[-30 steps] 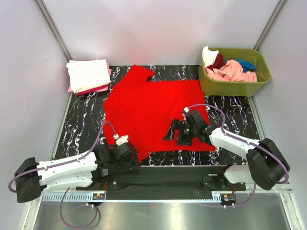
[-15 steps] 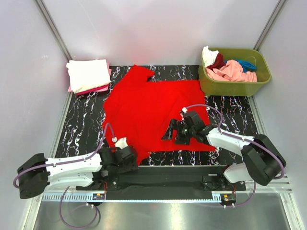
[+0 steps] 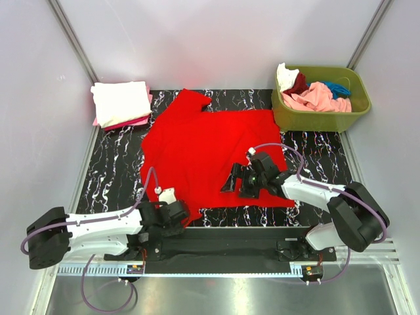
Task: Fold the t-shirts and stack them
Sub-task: Fold the tshirt
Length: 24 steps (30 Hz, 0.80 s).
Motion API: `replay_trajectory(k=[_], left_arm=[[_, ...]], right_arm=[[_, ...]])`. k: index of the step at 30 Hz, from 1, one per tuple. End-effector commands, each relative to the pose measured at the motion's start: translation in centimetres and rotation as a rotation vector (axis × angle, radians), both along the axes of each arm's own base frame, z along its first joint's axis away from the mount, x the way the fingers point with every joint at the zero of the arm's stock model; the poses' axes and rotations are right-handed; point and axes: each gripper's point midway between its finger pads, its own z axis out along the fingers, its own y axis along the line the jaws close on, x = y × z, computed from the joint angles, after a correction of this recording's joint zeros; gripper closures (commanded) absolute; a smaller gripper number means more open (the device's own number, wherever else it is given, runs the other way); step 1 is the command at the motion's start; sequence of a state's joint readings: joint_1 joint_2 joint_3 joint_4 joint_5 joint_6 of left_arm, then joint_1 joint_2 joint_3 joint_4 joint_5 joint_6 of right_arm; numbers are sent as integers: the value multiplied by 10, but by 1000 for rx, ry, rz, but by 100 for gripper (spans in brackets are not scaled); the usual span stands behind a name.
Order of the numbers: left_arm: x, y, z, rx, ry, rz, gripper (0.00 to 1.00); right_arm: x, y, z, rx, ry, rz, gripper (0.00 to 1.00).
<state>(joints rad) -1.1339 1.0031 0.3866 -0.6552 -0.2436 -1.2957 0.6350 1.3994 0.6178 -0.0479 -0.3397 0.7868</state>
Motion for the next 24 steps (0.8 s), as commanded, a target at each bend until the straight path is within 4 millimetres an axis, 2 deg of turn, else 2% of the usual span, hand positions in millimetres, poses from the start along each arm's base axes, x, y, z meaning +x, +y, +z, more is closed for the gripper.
replay_trajectory(k=[1,2,5,6,7,8,9,10,11,12,14,16,17,18,19,24], left_arm=[[50,-10,20,1,-237,51,80],[52,-10,21,8,-247,43,100],[54,-11,29,28,-246,25,100],[55,-15,36,21,-248,24,100],[52,-10,39,41,-237,17,100],[54,-13,48,32,-241,21,100],[53,-11,55,19,-246,26,100],[48,-4,57,31,-233,25,100],[47,-4,63,11,-231,27,100],[45,-4,75,-37,-247,33,100],[40,2,82,-63,-244,40,100],[37,6,93,-107,-258,42,100],[36,8,95,-115,-259,46,100],[35,10,98,-128,-263,48,100],[34,12,98,-125,-258,49,100],[31,6,107,-188,-248,55,100]], right_arm=[[5,9,10,33,-41,19,0],[5,10,10,33,-41,21,1],[5,7,14,25,-49,12,1],[3,2,20,18,-56,1,1],[7,-5,22,-9,-69,-44,1],[0,-18,18,-66,-37,-78,0],[8,-36,27,-121,-89,-167,0],[8,-49,28,-161,-74,-241,0],[-3,-72,23,-256,-29,-294,0],[2,-93,31,-311,-74,-384,0],[-11,-124,29,-401,-21,-485,0],[-15,-143,34,-410,-20,-568,0],[-23,-154,27,-437,11,-590,0],[-22,-166,29,-421,22,-648,0],[-29,-174,20,-425,54,-684,0],[-29,-196,7,-366,110,-811,0]])
